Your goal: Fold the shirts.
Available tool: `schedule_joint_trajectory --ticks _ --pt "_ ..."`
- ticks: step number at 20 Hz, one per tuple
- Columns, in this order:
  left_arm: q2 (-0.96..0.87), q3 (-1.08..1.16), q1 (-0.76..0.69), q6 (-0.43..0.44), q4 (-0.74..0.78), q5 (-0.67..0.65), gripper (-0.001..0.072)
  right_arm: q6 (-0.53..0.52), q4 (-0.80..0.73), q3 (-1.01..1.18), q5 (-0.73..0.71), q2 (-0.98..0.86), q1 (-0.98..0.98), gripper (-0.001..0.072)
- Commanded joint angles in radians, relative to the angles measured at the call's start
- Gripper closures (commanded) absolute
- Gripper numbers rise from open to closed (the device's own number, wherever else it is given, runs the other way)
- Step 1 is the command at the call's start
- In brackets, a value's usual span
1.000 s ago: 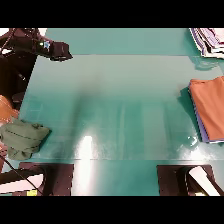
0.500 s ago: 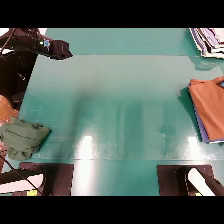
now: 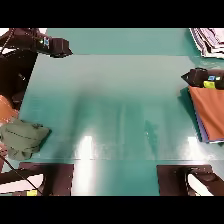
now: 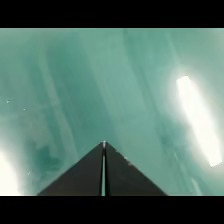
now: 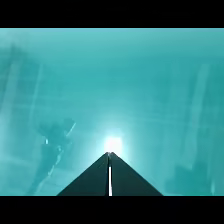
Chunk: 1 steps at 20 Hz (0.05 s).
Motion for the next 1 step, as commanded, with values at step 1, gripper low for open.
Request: schedule_joint_trajectory --ticks 1 --pt "0.0 0.0 0.0 0.0 0.0 0.002 0.0681 0.001 -0.018 0.001 -0.01 0.0 0.034 0.0692"
